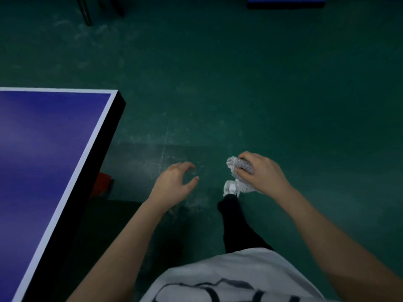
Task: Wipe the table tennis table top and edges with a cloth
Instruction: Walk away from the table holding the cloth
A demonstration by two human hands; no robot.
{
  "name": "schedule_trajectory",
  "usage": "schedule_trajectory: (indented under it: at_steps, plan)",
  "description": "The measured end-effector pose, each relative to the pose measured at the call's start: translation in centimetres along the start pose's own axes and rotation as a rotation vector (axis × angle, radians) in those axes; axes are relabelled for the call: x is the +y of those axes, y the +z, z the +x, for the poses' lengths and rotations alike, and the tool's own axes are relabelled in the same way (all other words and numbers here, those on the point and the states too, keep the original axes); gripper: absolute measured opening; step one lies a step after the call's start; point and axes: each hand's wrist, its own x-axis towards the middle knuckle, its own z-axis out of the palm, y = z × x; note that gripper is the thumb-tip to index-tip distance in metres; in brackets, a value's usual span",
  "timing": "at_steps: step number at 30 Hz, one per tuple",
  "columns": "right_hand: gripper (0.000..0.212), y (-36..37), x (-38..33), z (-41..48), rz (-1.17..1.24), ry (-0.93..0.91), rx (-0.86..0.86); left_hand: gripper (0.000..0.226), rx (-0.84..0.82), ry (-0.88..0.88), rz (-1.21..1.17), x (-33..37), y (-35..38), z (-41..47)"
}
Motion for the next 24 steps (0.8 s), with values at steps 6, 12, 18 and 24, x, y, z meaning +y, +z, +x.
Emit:
schedule_trajectory:
  at_steps: [6,12,18,24]
  plan:
    - [0.030,-1.9,4.6,17.1,0.006,-0.057,-0.042,0.039,0.029,-0.052,0.008,-1.5,-2.6,16.0]
    - [0.025,-6.8,4.8,35.2,0.045,-0.185,-0.053,0.038,0.129,-0.089,0.033,-1.7,-9.6,31.5]
    - [0.020,-7.0,3.9,48.7,0.067,-0.266,-0.142,0.038,0.199,-0.189,-0.004,-5.2,-13.6,40.6]
    - [0.026,-4.8,3.9,63.8,0.020,-0.327,-0.176,0.039,0.166,-0.266,-0.005,-12.0,-15.6,51.5]
